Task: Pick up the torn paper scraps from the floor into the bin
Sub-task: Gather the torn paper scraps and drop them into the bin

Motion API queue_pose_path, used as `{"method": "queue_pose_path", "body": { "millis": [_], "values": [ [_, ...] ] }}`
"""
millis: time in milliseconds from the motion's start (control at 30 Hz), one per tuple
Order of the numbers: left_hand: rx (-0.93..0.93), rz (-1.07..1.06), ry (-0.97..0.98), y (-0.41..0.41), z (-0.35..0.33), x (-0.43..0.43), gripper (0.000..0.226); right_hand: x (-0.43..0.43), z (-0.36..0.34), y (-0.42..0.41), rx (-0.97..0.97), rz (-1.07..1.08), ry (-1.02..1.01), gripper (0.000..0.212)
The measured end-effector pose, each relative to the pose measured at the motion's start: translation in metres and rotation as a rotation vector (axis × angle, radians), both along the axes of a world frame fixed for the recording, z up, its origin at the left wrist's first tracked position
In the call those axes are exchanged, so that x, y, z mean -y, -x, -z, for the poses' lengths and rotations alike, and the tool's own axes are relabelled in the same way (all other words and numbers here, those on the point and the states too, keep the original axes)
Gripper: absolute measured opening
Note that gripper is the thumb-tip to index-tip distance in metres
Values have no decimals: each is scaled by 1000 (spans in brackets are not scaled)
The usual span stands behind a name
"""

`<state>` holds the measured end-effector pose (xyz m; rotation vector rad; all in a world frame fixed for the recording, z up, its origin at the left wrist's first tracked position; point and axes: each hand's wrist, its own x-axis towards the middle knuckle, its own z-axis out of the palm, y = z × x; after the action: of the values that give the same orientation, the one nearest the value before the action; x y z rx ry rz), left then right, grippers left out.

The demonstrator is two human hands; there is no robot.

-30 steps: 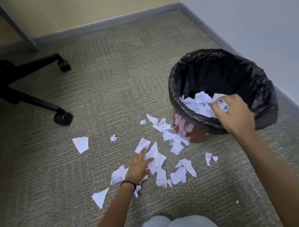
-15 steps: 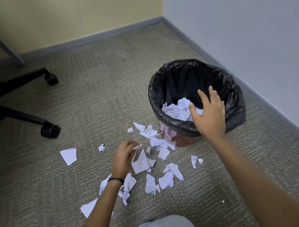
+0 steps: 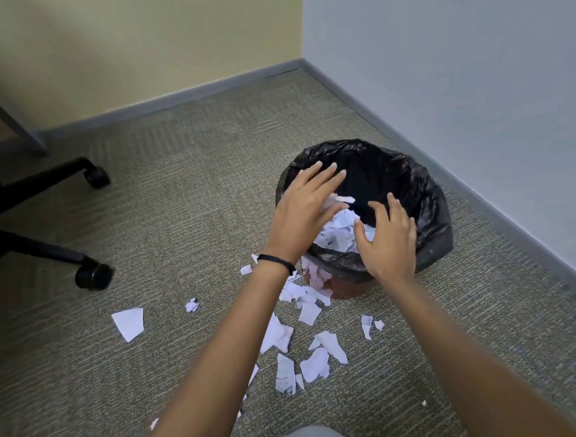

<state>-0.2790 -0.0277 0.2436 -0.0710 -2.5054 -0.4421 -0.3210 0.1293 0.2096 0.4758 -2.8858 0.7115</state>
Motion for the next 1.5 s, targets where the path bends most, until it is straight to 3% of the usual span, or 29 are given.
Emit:
{"method": "queue_pose_path", "body": {
  "millis": [167,300,433,500,600,733,800,867,1000,1067,1233,1367,1500],
  "values": [
    [115,-9,15,-5,12,3,48,0,0,0,-3,6,1,44],
    [150,-112,-81,-45,40,24,47,0,-2,-2,-13,-5,42,45],
    [348,-253,-205,-106,87,57,48,-2,-3,-1,-37,-27,93,48],
    [507,-314,-252,-139,116,71,49,-3,-6,-3,-80,-69,232,45],
    [760,-394,-246,-191,159,86,53,6,-14,-27,-111,-214,446,34],
    [987,-419,-246,-253,203,85,60,37,-14,-72,-187,-559,464,31],
    [1010,-407,-267,-275,220,80,63,57,6,-88,-176,-740,396,33],
    [1071,-401,-309,-286,230,75,81,76,34,-98,-69,-880,251,39],
    [1222,-370,-411,-290,239,58,130,98,109,-105,366,-995,-287,66],
    [1241,-372,-455,-287,242,53,128,109,139,-103,446,-1021,-512,77],
    [1325,-366,-361,-281,251,48,117,140,178,-103,346,-1137,-818,89],
    [1335,-400,-309,-279,259,42,123,151,197,-98,181,-1191,-1050,109],
    [1328,-406,-316,-278,259,40,117,140,210,-92,268,-1186,-1025,106]
  ]
}}
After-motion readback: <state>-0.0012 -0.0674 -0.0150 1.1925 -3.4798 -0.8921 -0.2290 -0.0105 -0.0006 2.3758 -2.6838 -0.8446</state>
